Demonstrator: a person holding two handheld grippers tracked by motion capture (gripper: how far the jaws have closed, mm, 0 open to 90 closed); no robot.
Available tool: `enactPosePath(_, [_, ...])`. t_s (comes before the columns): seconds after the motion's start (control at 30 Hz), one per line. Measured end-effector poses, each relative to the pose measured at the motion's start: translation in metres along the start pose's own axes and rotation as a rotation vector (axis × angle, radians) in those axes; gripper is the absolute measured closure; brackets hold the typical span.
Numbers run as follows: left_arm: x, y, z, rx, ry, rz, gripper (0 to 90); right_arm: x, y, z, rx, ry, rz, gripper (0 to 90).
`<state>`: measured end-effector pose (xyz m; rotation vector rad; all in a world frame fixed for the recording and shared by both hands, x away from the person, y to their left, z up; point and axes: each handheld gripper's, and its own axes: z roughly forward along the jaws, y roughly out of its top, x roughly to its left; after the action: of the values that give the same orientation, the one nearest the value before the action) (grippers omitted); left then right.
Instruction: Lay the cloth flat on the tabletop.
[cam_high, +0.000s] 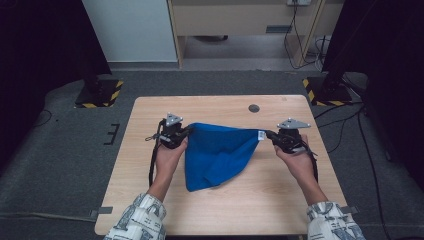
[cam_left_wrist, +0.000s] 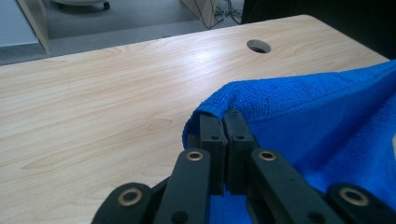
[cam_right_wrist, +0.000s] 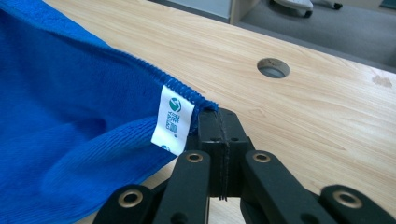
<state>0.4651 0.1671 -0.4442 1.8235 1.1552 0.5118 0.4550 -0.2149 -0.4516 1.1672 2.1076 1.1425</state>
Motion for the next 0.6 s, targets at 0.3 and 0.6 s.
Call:
enactPosePath(0.3, [0.002, 0.002, 0.030, 0.048, 0.015, 0.018, 88.0, -0.015, -0.005, 0.016, 0.060, -0.026, 0.028, 90.0])
enactPosePath(0.6, [0.013, 0.005, 0.049, 0.076, 0.032, 0.007, 88.1, -0.025, 0.000, 0.039, 0.114, -0.039, 0.053, 90.0])
